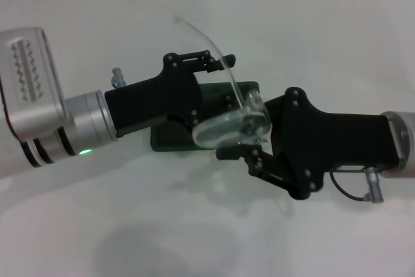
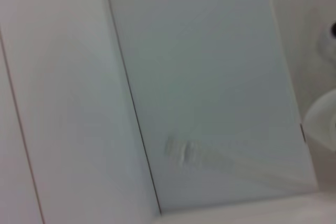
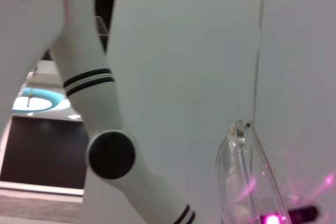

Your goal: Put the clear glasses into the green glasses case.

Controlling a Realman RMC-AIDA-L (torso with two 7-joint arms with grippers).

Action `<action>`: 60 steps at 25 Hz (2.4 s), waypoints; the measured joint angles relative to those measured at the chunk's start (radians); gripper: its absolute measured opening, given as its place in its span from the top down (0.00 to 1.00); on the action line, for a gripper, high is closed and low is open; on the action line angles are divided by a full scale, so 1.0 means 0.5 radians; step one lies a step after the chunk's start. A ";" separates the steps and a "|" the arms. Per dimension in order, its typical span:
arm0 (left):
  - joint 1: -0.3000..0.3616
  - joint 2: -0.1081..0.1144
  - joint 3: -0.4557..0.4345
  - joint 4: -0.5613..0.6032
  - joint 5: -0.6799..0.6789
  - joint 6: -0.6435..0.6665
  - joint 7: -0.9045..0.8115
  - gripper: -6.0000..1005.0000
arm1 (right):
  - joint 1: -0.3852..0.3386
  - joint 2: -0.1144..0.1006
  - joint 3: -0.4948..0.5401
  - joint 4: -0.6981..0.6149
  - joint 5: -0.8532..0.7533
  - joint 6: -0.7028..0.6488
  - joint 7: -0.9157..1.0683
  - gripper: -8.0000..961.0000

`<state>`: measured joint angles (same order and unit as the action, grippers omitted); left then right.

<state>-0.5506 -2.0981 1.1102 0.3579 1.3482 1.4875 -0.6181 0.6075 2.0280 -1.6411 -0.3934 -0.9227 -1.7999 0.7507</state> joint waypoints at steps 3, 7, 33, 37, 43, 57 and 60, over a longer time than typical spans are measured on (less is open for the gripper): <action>0.001 -0.010 0.006 -0.078 -0.118 0.105 0.204 0.54 | 0.000 0.000 -0.164 0.006 0.154 0.083 0.072 0.86; 0.000 -0.008 0.007 -0.150 -0.226 0.234 0.338 0.54 | 0.021 0.000 -0.343 0.003 0.288 0.157 0.104 0.86; 0.164 -0.011 0.016 -0.262 -0.432 0.533 0.724 0.54 | 0.096 -0.032 -0.350 -0.001 0.115 0.391 0.750 0.87; 0.175 -0.011 0.011 -0.262 -0.433 0.535 0.736 0.54 | 0.096 -0.041 -0.350 0.004 0.114 0.390 0.774 0.87; 0.179 -0.008 0.007 -0.262 -0.445 0.538 0.737 0.54 | 0.090 -0.062 -0.344 -0.002 0.121 0.389 0.782 0.87; 0.181 -0.006 0.014 -0.262 -0.475 0.538 0.736 0.54 | 0.086 -0.080 -0.289 0.008 0.101 0.397 0.834 0.87; 0.181 -0.005 0.017 -0.262 -0.475 0.538 0.734 0.54 | 0.085 -0.080 -0.289 0.008 0.100 0.403 0.838 0.87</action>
<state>-0.4602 -2.1005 1.1187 0.2270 1.1105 1.7565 -0.2510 0.6500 1.9878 -1.7855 -0.3892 -0.8728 -1.5984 1.1698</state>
